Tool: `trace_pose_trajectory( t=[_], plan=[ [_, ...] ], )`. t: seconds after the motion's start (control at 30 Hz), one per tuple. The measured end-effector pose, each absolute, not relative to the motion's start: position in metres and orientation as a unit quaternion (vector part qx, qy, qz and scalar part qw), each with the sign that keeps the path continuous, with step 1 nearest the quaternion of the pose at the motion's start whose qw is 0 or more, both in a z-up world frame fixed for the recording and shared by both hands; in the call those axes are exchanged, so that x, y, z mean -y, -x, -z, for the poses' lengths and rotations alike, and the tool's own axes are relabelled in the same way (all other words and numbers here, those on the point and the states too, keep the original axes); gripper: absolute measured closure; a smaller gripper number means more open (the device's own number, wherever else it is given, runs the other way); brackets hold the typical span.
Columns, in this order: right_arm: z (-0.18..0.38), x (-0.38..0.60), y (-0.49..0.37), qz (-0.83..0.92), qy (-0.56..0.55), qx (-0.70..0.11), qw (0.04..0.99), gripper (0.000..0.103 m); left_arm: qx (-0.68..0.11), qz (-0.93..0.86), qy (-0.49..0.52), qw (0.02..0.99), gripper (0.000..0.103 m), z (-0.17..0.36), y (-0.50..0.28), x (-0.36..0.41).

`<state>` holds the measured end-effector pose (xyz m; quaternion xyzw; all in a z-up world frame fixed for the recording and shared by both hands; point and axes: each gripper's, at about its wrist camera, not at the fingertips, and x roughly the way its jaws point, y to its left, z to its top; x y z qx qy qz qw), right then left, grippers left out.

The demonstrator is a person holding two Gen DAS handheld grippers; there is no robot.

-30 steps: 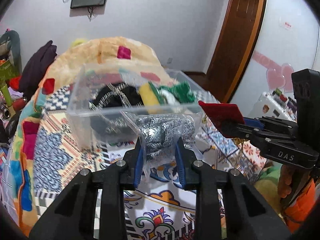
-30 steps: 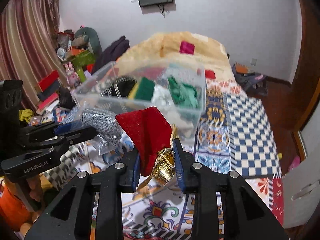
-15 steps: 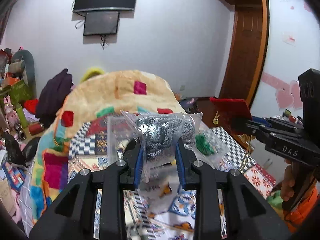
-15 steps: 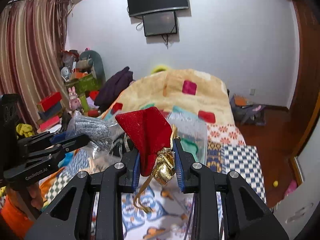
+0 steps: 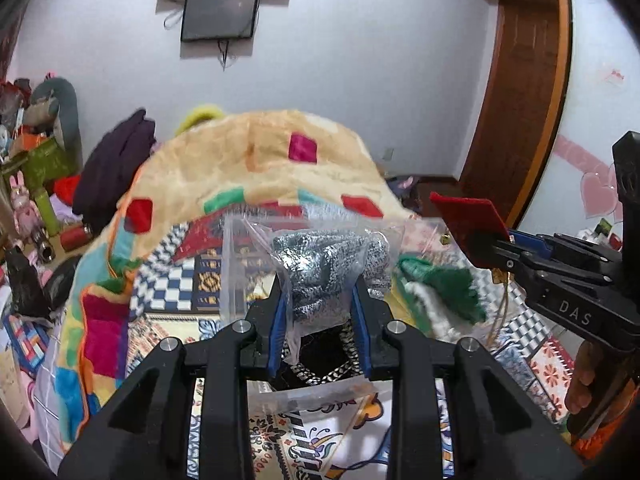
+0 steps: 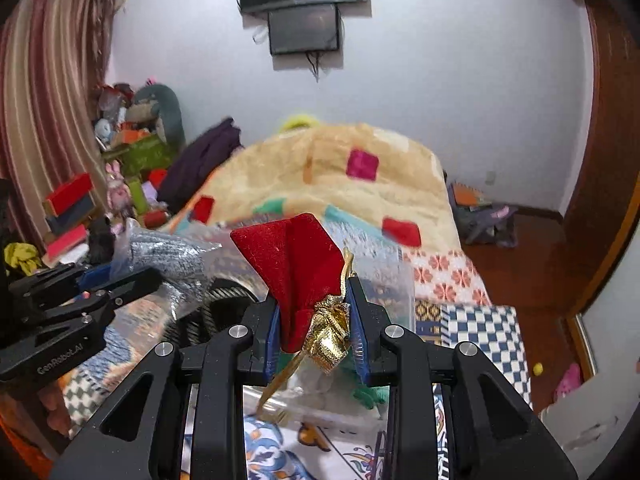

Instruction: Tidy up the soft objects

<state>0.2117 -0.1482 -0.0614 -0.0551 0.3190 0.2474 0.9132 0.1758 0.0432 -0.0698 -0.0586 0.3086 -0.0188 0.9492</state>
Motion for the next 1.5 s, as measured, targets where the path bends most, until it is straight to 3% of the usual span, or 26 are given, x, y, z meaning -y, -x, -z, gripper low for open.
trace_pose_trajectory(
  t=[0.43,0.5,0.67,0.8,1.0,1.23,1.5],
  plan=[
    [0.090,0.136,-0.220,-0.246,0.095,-0.373,0.889,0.071,-0.336,0.015,0.032,0.941,0.072,0.093,-0.197,-0.032],
    [0.091,0.136,-0.218,-0.244,0.099,-0.378,0.888,0.067,-0.337,0.014,0.035,0.941,0.069,0.093,-0.196,-0.033],
    [0.087,0.144,-0.214,-0.250,0.093,-0.379,0.886,0.050,-0.332,0.019,0.055,0.941,0.048,0.088,-0.186,-0.039],
    [0.079,0.153,-0.206,-0.261,0.081,-0.371,0.887,0.049,-0.313,0.031,0.075,0.946,0.045,0.076,-0.169,-0.044],
    [0.047,0.171,-0.185,-0.274,0.057,-0.333,0.900,0.047,-0.272,0.047,0.081,0.958,0.043,0.046,-0.139,-0.046],
    [-0.001,0.181,-0.144,-0.287,0.039,-0.252,0.923,0.038,-0.208,0.060,0.066,0.974,0.037,0.003,-0.099,-0.036],
    [-0.025,0.187,-0.108,-0.294,0.026,-0.185,0.937,0.022,-0.155,0.059,0.035,0.985,0.022,-0.022,-0.060,-0.020]
  ],
)
